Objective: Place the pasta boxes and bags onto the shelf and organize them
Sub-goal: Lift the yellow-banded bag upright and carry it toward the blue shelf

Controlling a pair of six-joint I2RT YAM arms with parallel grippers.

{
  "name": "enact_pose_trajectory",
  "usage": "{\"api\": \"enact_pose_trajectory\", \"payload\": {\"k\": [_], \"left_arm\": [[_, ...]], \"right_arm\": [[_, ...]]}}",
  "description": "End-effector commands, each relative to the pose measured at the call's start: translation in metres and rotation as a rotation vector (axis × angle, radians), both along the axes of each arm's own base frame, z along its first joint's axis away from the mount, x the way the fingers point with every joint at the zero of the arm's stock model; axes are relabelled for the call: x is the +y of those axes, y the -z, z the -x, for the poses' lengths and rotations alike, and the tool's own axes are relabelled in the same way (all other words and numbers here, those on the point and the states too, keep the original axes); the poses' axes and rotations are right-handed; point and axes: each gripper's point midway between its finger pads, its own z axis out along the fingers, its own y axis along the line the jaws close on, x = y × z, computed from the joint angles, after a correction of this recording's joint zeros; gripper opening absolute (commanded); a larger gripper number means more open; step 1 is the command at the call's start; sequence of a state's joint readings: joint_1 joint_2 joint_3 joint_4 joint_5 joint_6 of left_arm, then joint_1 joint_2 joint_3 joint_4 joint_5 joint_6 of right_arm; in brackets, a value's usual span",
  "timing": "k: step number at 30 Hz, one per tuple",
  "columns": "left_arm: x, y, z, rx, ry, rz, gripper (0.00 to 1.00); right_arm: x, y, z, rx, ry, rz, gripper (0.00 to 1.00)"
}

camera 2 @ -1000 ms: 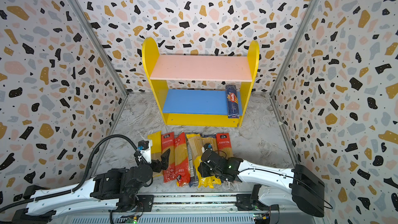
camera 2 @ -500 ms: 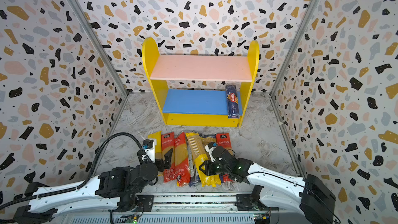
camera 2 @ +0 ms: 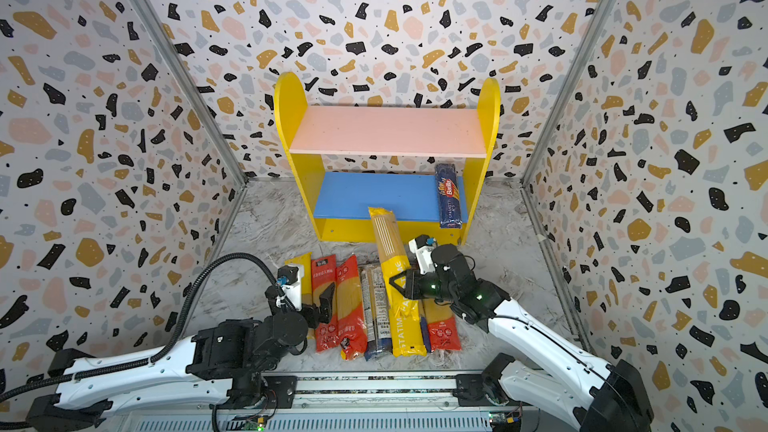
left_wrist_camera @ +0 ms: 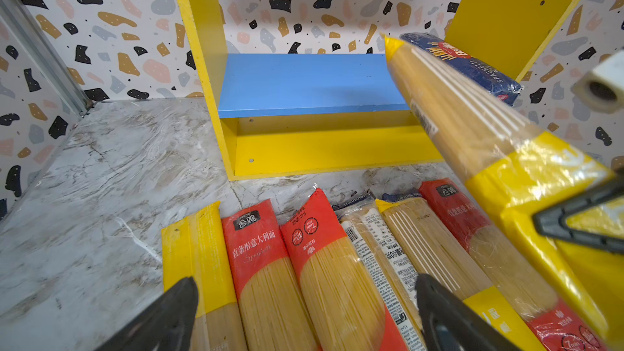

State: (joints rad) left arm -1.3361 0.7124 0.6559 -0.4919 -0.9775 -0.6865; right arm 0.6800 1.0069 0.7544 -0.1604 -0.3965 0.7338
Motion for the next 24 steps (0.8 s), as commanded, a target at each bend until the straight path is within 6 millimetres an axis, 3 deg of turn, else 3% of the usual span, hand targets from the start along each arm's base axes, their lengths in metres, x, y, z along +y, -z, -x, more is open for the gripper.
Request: {"api": "enact_pose_trajectory", "payload": {"k": [1, 6, 14, 18, 24], "left_arm": [[-0.002, -0.020, -0.004, -0.037, -0.012, 0.035, 1.00], [-0.004, -0.022, -0.005, -0.046, -0.008, 0.029, 1.00], [-0.002, -0.025, -0.006, -0.065, -0.014, 0.009, 1.00], [-0.003, -0.029, -0.006, -0.077, -0.012, 0.003, 1.00], [-0.008, -0.032, -0.007, -0.085, -0.005, -0.009, 1.00]], "right_arm": [[0.004, -0.085, -0.030, -0.266, -0.022, -0.098, 0.29], [-0.007, -0.097, -0.082, -0.320, 0.067, -0.012, 0.29], [-0.027, -0.086, -0.162, -0.336, 0.201, 0.111, 0.29], [-0.035, -0.076, -0.194, -0.338, 0.255, 0.183, 0.29], [-0.040, -0.064, -0.221, -0.337, 0.304, 0.272, 0.29]]}}
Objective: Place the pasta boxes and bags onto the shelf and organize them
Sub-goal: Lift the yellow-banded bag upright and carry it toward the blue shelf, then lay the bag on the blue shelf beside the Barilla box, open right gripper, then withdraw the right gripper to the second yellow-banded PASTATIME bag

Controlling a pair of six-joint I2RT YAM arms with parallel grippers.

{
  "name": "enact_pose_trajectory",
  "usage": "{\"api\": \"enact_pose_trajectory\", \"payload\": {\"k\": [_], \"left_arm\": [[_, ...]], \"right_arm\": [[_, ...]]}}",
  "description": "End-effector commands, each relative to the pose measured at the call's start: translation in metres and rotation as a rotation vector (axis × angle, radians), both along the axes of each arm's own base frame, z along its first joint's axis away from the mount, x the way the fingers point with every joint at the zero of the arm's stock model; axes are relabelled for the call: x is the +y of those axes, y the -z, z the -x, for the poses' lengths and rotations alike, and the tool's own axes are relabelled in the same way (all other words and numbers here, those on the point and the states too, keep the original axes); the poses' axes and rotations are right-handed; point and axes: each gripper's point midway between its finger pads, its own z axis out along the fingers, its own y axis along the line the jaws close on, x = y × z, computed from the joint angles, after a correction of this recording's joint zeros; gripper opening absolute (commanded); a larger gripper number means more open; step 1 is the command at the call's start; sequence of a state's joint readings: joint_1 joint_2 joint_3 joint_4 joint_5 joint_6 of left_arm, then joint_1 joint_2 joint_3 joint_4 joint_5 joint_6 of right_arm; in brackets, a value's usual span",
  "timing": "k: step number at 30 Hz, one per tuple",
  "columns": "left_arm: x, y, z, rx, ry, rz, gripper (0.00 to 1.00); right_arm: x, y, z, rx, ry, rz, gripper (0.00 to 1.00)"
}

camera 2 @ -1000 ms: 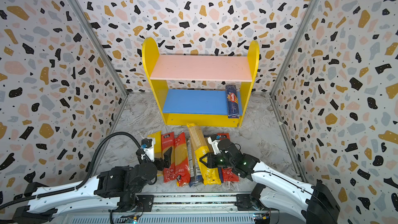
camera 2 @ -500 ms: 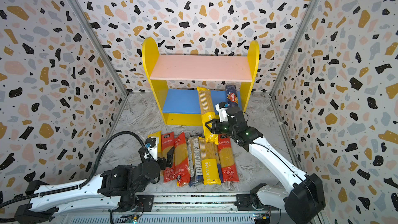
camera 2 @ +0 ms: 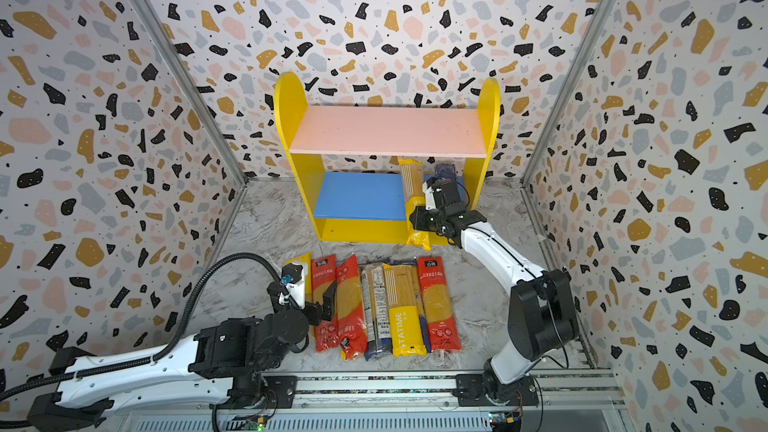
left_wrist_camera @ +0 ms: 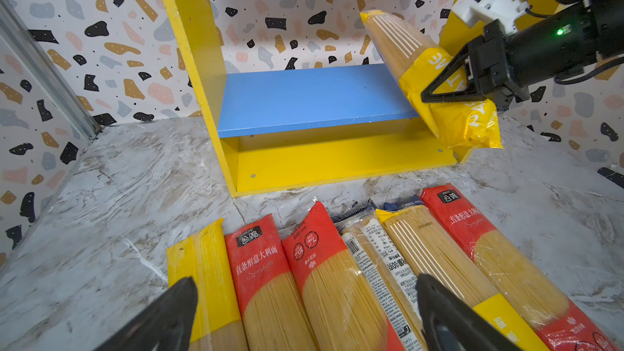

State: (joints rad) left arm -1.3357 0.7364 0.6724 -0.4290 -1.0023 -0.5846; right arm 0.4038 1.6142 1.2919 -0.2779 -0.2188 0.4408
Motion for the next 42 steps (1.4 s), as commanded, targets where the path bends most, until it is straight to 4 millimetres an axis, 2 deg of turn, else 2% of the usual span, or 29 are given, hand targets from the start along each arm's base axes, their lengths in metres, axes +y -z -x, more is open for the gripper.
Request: {"api": "enact_pose_trajectory", "payload": {"k": [1, 9, 11, 12, 14, 16, 20, 25, 29, 35, 38, 42], "left_arm": [[-0.002, -0.019, -0.004, -0.034, -0.014, 0.032, 1.00], [-0.005, -0.017, -0.004, -0.028, -0.006, 0.032, 0.99], [-0.005, -0.017, -0.003, -0.028, -0.005, 0.035, 1.00], [-0.005, -0.017, -0.003, -0.026, -0.004, 0.036, 1.00], [-0.004, -0.017, -0.003, -0.022, -0.004, 0.046, 1.00], [-0.002, -0.017, -0.002, -0.020, -0.006, 0.057, 1.00], [0.002, -0.017, -0.001, -0.014, -0.005, 0.075, 1.00], [0.005, -0.015, 0.001, -0.007, -0.006, 0.092, 1.00], [0.006, -0.012, 0.001, 0.002, -0.007, 0.102, 1.00], [0.002, -0.005, 0.002, 0.014, 0.002, 0.111, 1.00], [0.001, 0.000, 0.002, 0.023, 0.003, 0.108, 1.00], [0.000, 0.003, 0.003, 0.035, 0.000, 0.114, 1.00]], "right_arm": [[0.001, -0.081, -0.028, -0.257, 0.018, -0.011, 0.29], [-0.016, -0.079, -0.038, -0.267, 0.102, 0.068, 0.32], [-0.017, -0.077, -0.039, -0.261, 0.108, 0.080, 0.36], [-0.017, -0.077, -0.039, -0.259, 0.108, 0.080, 0.42], [-0.016, -0.077, -0.037, -0.256, 0.101, 0.071, 0.66], [-0.017, -0.078, -0.034, -0.254, 0.108, 0.062, 0.78], [-0.020, -0.078, -0.027, -0.244, 0.112, 0.051, 0.80], [-0.019, -0.075, -0.008, -0.223, 0.100, 0.037, 0.81], [-0.010, -0.069, 0.022, -0.197, 0.063, 0.019, 0.81], [0.002, -0.062, 0.087, -0.182, 0.008, 0.032, 0.83], [0.007, -0.053, 0.122, -0.162, -0.026, 0.037, 0.84], [0.016, -0.026, 0.170, -0.105, -0.085, 0.036, 0.84]]}}
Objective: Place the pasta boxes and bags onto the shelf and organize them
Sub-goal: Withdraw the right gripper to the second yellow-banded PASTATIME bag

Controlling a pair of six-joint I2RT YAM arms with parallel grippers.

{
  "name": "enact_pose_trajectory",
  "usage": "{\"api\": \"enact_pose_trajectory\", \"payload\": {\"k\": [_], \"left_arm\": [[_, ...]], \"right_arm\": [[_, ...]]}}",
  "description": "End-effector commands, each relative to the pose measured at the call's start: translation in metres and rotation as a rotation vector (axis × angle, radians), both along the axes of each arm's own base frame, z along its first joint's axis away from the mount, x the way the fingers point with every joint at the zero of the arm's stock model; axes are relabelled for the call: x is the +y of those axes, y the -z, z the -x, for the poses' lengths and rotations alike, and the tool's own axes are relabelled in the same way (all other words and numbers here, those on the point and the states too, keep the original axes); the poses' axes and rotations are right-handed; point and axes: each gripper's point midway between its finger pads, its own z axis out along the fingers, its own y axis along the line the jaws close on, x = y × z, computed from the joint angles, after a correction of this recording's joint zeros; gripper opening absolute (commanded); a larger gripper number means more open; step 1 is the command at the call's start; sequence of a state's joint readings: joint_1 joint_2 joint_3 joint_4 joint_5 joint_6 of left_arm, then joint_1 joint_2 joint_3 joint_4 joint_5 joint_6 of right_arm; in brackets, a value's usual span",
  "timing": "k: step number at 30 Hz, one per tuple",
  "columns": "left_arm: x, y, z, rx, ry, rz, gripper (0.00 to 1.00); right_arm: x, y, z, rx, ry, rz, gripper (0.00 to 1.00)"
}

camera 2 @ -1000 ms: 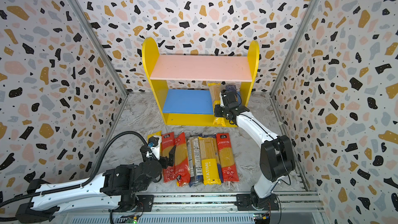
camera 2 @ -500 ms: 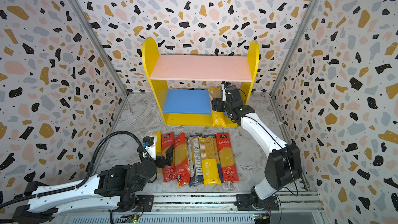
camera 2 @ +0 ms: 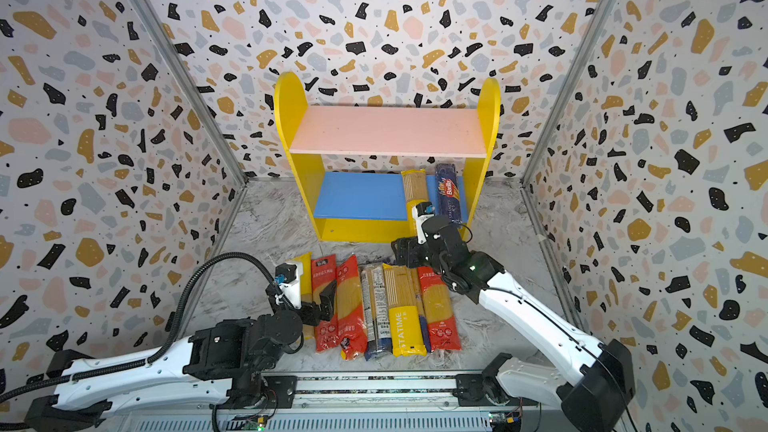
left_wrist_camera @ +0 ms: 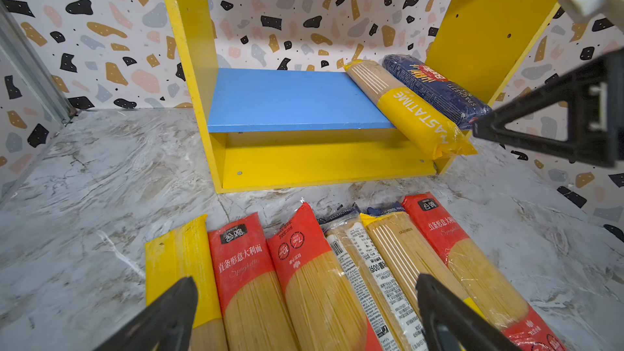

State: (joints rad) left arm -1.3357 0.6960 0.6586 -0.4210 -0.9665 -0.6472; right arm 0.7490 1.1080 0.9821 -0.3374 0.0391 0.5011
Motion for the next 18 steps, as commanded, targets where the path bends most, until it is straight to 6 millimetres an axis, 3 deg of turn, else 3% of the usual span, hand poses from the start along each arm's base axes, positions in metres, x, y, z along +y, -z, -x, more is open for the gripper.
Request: {"api": "enact_pose_trajectory", "payload": {"k": [1, 9, 18], "left_arm": [[0.000, 0.004, -0.001, 0.011, -0.011, 0.022, 1.00], [0.002, 0.011, 0.001, 0.034, -0.013, 0.052, 0.99], [0.005, 0.010, 0.001, 0.027, -0.023, 0.048, 0.99]], "right_arm": [[-0.003, 0.028, 0.033, 0.079, -0.001, 0.018, 0.84], [0.001, 0.104, 0.094, 0.245, -0.069, 0.094, 0.84], [-0.002, 0.156, 0.124, 0.363, -0.068, 0.107, 0.90]]}}
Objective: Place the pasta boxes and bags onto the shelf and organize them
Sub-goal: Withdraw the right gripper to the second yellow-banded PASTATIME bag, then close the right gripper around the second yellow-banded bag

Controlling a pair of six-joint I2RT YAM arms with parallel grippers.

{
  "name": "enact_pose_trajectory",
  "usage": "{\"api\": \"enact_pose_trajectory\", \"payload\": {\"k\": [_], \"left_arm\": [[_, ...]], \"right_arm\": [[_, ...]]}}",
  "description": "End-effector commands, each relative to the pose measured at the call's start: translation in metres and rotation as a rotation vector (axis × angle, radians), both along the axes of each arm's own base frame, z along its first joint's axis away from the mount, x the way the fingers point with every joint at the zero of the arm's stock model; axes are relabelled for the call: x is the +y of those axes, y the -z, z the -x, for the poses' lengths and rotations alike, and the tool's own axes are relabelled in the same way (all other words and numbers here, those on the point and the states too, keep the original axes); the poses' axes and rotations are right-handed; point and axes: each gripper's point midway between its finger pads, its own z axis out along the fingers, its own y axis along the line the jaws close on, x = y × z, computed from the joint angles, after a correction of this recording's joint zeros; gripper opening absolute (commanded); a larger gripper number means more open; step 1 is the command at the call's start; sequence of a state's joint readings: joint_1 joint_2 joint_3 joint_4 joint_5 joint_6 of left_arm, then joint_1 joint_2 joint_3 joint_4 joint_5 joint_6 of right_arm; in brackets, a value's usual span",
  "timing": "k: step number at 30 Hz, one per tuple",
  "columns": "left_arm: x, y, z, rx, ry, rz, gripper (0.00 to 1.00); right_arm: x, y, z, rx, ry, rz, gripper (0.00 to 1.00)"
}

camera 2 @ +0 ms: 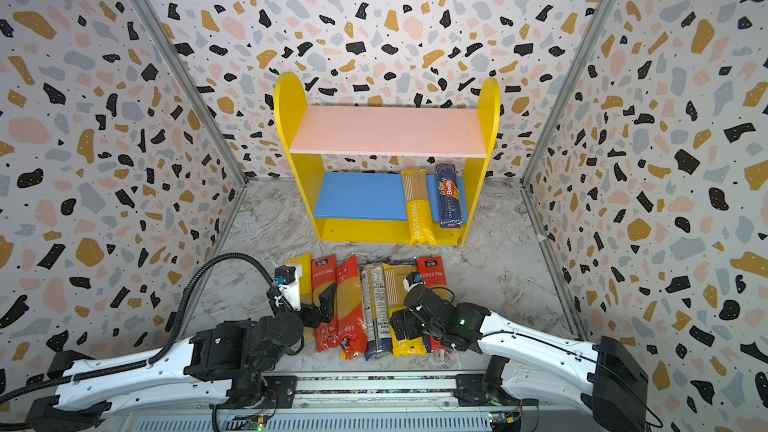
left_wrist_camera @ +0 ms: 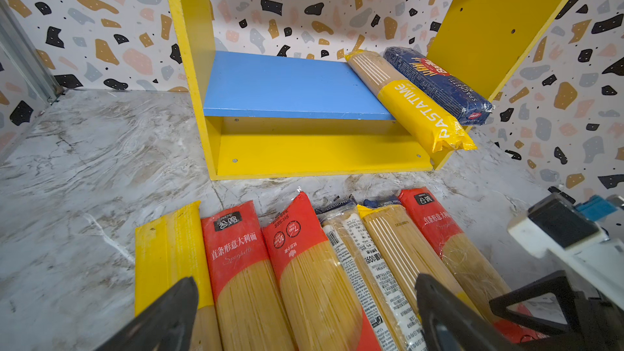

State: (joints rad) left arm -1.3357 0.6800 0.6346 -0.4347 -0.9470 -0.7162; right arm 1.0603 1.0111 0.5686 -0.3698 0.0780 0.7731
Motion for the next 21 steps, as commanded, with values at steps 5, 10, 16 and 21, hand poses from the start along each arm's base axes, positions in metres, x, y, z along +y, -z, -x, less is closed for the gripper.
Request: {"api": "enact_pose_trajectory", "payload": {"k": [5, 10, 16, 21], "left_arm": [[0.004, 0.001, -0.002, -0.006, -0.020, 0.001, 0.99], [0.005, 0.003, -0.002, -0.006, -0.023, -0.002, 0.99], [0.004, 0.004, -0.002, -0.006, -0.021, -0.004, 0.99], [0.006, 0.001, -0.002, -0.010, -0.022, -0.005, 0.99]], "right_arm": [[0.003, 0.019, 0.007, 0.039, 0.033, 0.046, 0.90], [0.011, 0.026, 0.010, 0.052, 0.022, 0.060, 0.90], [0.002, 0.048, 0.007, 0.070, 0.058, 0.183, 0.89], [-0.001, 0.069, 0.007, 0.105, 0.073, 0.277, 0.88]]}}
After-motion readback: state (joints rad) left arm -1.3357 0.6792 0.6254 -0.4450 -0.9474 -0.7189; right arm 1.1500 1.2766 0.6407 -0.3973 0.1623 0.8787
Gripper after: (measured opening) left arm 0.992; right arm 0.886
